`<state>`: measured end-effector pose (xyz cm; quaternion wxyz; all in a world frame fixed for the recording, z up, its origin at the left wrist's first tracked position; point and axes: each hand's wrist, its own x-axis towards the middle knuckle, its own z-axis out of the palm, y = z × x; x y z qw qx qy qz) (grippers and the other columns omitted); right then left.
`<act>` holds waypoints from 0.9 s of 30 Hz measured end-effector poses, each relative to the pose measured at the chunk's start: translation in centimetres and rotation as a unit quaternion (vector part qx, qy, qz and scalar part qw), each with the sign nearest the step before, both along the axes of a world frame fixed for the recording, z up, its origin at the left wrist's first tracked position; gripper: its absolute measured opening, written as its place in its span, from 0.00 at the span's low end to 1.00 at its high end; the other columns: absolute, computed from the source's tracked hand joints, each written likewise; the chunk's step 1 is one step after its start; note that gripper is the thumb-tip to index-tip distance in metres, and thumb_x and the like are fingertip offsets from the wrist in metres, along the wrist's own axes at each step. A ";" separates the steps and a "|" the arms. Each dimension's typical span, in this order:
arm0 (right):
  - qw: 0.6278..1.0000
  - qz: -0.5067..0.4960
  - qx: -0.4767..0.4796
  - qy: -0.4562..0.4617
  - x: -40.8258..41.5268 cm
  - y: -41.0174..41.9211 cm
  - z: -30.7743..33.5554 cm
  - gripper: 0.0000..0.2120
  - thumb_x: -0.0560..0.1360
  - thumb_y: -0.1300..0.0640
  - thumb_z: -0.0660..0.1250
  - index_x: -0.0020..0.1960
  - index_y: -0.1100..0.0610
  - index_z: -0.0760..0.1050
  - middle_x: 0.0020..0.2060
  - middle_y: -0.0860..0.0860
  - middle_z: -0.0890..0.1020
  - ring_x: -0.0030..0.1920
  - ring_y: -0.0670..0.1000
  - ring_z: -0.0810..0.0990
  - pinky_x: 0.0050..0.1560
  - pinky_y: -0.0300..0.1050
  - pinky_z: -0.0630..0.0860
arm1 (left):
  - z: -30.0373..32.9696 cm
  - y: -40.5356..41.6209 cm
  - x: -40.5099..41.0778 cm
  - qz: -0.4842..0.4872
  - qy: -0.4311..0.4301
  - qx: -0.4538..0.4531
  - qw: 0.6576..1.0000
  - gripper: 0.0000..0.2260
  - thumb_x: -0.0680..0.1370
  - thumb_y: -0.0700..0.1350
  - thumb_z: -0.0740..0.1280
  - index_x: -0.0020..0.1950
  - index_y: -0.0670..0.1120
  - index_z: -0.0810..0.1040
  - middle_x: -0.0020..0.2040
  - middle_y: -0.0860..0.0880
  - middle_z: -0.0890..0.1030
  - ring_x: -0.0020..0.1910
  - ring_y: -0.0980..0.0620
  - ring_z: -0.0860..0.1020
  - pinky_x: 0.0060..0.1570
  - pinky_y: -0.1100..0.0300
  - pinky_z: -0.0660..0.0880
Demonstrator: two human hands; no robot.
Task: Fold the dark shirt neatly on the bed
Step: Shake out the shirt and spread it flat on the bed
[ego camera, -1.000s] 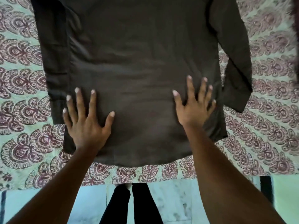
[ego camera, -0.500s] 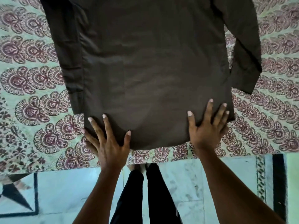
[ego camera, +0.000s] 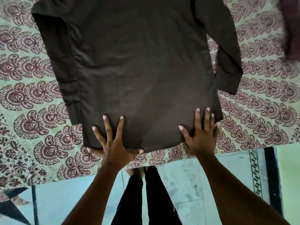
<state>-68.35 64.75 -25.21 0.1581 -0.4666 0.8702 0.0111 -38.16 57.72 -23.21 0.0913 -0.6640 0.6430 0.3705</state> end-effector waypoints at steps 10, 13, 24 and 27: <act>0.982 0.186 -0.040 -0.020 1.8 -6.7 0.0 0.37 0.82 0.31 0.55 0.85 0.42 0.47 0.85 0.52 0.43 0.85 0.59 0.43 0.81 0.65 0.50 | 0.7 -0.8 -1.1 -0.002 -0.070 0.060 0.996 0.68 0.55 0.75 0.78 0.76 0.73 0.28 0.76 0.56 0.18 0.77 0.29 0.25 0.63 0.12 0.47; 0.991 0.135 -0.016 -0.018 0.2 -6.6 -0.9 0.35 0.81 0.29 0.53 0.84 0.38 0.47 0.85 0.50 0.43 0.85 0.58 0.45 0.81 0.65 0.51 | 1.2 -0.8 -1.8 -0.029 -0.113 0.035 0.993 0.69 0.56 0.75 0.78 0.80 0.66 0.29 0.79 0.50 0.21 0.78 0.27 0.29 0.68 0.15 0.44; 0.983 0.178 -0.045 -0.009 -4.9 -4.0 -0.3 0.36 0.84 0.35 0.55 0.86 0.47 0.48 0.85 0.52 0.46 0.85 0.57 0.45 0.81 0.63 0.52 | 1.6 -3.0 -13.0 -0.235 -0.005 -0.113 0.965 0.47 0.73 0.62 0.72 0.85 0.57 0.48 0.86 0.52 0.38 0.84 0.38 0.40 0.78 0.32 0.51; 0.998 0.057 -0.026 -0.008 -6.3 -1.4 -0.9 0.37 0.83 0.32 0.54 0.86 0.46 0.47 0.85 0.52 0.47 0.85 0.57 0.47 0.81 0.63 0.52 | 1.0 -3.7 -15.9 -0.291 0.004 -0.104 0.951 0.48 0.73 0.66 0.70 0.85 0.59 0.47 0.86 0.53 0.39 0.84 0.39 0.39 0.78 0.30 0.49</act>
